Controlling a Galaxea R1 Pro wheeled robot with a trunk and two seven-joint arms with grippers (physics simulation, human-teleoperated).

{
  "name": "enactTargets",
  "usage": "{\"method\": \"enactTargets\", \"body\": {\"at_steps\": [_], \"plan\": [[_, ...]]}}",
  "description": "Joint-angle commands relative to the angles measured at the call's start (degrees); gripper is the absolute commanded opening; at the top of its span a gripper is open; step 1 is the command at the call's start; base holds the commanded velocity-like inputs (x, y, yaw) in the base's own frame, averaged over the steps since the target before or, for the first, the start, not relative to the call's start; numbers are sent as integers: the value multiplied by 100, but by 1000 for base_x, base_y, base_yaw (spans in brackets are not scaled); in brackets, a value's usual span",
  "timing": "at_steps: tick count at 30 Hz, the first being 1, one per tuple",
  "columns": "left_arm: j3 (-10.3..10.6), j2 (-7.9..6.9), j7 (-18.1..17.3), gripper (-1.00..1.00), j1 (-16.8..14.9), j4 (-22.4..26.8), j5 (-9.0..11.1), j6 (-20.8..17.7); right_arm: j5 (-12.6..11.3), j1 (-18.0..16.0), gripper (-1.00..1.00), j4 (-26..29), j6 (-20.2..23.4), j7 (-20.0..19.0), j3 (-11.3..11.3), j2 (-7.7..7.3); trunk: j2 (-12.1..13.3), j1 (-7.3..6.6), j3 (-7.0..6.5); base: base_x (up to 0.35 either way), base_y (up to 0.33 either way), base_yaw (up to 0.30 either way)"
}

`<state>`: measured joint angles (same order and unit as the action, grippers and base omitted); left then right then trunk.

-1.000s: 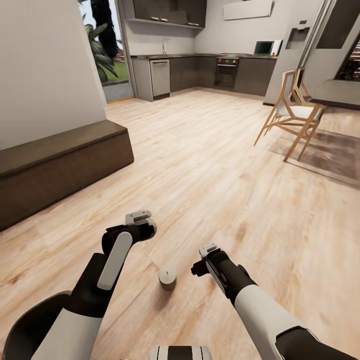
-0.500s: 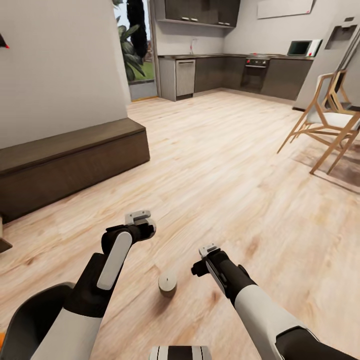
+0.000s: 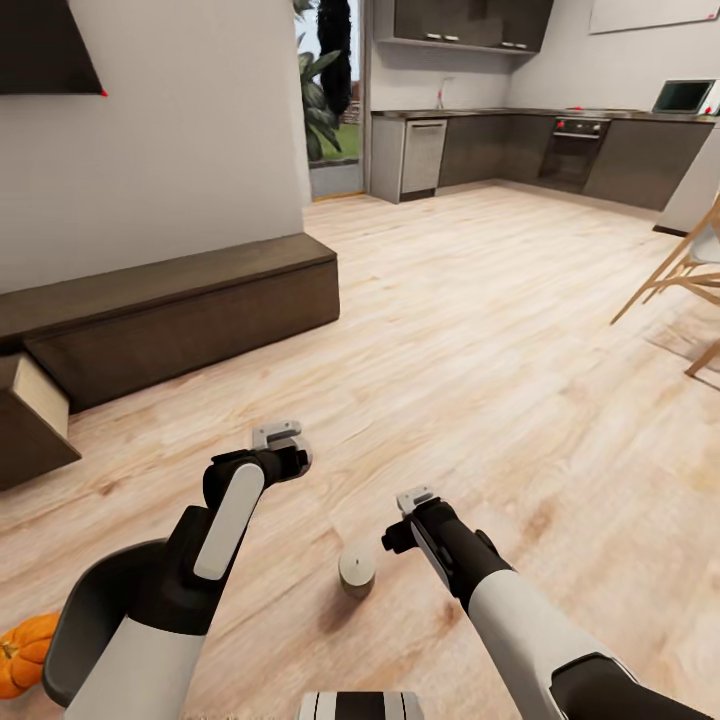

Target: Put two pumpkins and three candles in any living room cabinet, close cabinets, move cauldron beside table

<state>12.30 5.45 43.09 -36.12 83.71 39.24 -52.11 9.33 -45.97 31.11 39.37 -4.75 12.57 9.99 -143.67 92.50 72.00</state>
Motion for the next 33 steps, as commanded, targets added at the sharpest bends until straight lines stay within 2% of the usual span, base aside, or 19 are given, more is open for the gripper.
{"method": "enactTargets", "body": {"at_steps": [1,21,28,33], "plan": [[0,0,-11,-100,0,2,-21,-10,-1,0,100,0,0,0,0,0,0,0,0,0,0,292],[0,14,-36,-100,-11,22,-14,35,-8,0,100,-61,-26,6,0,0,0,0,0,0,0,292],[3,26,-46,-100,-52,50,109,53,-4,29,100,-205,-667,34,0,0,0,0,0,0,0,292],[21,48,-46,-100,-57,100,120,59,-9,15,100,-204,-723,35,0,-8,0,0,0,0,0,175]]}}
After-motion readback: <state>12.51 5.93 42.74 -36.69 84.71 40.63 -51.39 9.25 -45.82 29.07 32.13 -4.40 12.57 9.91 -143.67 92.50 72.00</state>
